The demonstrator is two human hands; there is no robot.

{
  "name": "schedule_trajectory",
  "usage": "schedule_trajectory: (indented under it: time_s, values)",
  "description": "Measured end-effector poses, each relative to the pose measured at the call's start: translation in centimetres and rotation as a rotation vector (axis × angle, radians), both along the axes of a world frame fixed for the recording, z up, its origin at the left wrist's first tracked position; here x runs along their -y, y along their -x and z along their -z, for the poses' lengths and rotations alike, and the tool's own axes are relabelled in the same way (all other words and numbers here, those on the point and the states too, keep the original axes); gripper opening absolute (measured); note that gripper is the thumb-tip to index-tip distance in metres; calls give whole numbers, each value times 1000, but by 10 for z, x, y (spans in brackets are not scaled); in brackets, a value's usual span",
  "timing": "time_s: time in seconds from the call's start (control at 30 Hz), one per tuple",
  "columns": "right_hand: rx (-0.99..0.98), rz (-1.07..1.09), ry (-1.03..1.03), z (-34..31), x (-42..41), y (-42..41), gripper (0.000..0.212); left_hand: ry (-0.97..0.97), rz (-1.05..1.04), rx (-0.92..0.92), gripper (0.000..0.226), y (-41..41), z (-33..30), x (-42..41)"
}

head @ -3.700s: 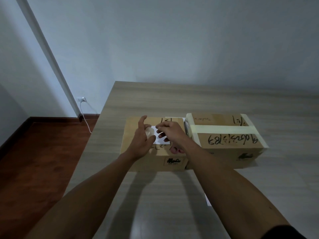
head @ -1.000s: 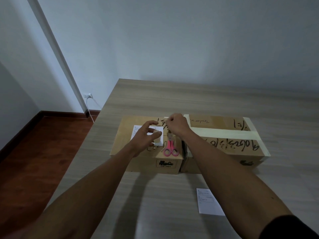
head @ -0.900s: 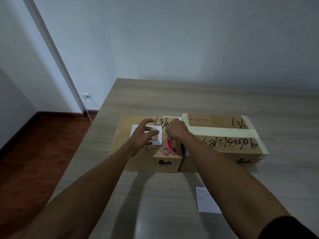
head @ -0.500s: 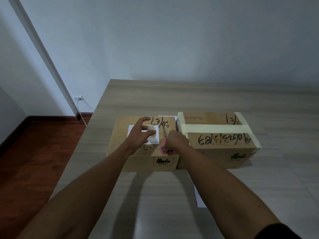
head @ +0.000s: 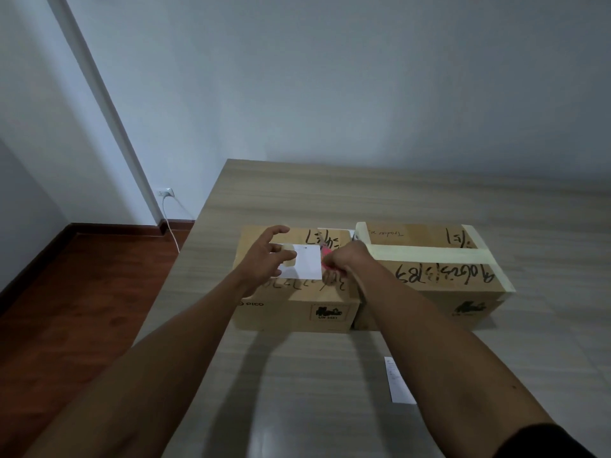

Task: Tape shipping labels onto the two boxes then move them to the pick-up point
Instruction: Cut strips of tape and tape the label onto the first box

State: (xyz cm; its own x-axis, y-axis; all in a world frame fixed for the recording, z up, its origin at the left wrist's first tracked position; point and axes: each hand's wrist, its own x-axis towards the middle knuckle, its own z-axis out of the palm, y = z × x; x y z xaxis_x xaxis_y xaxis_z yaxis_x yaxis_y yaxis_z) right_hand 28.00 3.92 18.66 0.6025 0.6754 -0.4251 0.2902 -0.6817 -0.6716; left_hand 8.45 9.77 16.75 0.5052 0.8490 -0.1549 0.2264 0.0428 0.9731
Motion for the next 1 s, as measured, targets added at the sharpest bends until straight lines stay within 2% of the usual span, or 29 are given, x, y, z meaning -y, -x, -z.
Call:
schedule_trajectory:
  time_s: [0.1, 0.17, 0.37, 0.5, 0.53, 0.63, 0.67, 0.8, 1.0]
  values:
    - [-119, 31, -86, -9, 2, -6, 35, 9, -4, 7, 47, 5, -5, -2]
    - [-156, 3, -135, -16, 2, -10, 33, 16, -6, 13, 46, 8, -7, -4]
    - [60, -176, -97, -28, -3, -35, 24, 18, -8, 12, 46, 8, -16, -9]
    - [51, -370, -17, -41, 0, -51, 66, 24, -3, 12, 45, 7, -19, -15]
    - [33, -433, 18, -45, 1, -55, 67, 30, -3, 13, 45, 6, -20, -17]
    - [-81, -592, 128, -58, 3, -65, 30, 58, 2, 17, 45, 4, -22, -21]
    - [-119, -623, 161, -61, 4, -69, 23, 69, 4, 18, 45, 2, -23, -22]
    - [-186, -671, 251, -68, 4, -81, 18, 103, 16, -1, 45, -1, -27, -23]
    - [-143, -736, 303, -72, -1, -85, 13, 160, 134, -12, 47, -6, -29, -24]
